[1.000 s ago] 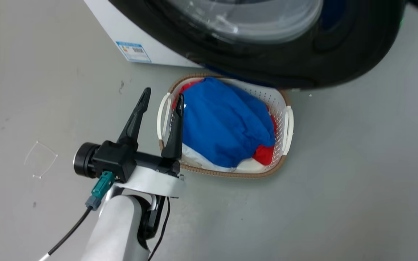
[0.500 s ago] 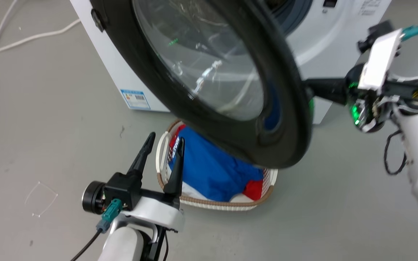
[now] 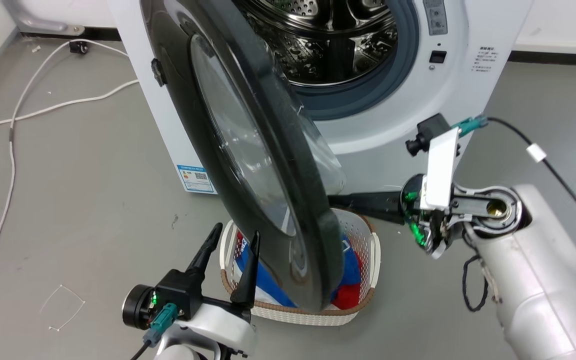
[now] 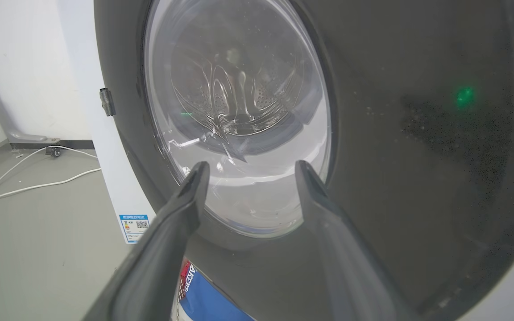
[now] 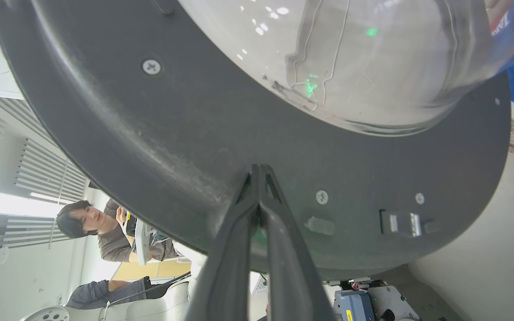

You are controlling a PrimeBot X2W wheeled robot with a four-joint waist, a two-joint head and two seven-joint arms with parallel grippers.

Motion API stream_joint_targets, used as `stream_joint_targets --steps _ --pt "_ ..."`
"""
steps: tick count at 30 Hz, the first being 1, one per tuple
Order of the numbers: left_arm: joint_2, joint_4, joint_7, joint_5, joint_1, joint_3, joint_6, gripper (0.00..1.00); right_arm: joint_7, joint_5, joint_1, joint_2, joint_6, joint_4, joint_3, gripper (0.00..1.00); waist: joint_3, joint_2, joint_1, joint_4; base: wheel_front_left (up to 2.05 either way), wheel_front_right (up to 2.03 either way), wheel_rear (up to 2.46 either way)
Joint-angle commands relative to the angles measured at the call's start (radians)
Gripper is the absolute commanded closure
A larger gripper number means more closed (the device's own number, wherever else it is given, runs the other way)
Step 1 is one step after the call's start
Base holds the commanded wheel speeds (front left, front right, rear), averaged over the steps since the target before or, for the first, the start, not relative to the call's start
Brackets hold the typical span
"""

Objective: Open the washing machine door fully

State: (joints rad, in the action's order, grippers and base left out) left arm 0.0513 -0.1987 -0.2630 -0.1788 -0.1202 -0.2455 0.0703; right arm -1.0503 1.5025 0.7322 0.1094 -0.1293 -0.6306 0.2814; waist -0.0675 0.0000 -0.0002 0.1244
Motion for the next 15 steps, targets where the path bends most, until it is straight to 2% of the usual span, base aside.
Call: stream_joint_targets --steps 1,6,12,14,15 --pt "-0.001 -0.005 -0.003 0.002 0.015 0.001 0.005 0.0 0.008 -0.002 -0.039 -0.02 -0.003 0.02 0.009 1.0 0.01 0.0 0.0002 0.006 0.0 0.0 0.0" --pt "-0.001 -0.013 -0.003 -0.002 0.028 0.001 0.006 0.0 0.079 -0.01 -0.1 -0.029 -0.003 0.076 -0.011 1.0 0.029 0.0 0.0002 0.01 0.0 0.0 0.0" --pt "-0.001 -0.026 -0.003 -0.009 0.048 0.005 0.003 0.0 0.303 -0.055 -0.235 -0.01 -0.003 0.166 -0.101 1.0 0.058 0.0 0.0002 0.003 0.0 0.0 0.0" --pt "-0.001 -0.029 -0.003 -0.009 0.054 0.007 0.003 0.0 0.339 -0.069 -0.26 0.0 -0.003 0.186 -0.117 1.0 0.063 0.0 0.0002 0.0 0.0 0.0 0.0" --pt "-0.001 -0.034 -0.003 -0.011 0.059 0.012 0.001 0.0 0.401 -0.069 -0.328 0.002 -0.003 0.228 -0.15 1.0 0.071 0.0 0.0002 -0.01 0.0 0.0 0.0"
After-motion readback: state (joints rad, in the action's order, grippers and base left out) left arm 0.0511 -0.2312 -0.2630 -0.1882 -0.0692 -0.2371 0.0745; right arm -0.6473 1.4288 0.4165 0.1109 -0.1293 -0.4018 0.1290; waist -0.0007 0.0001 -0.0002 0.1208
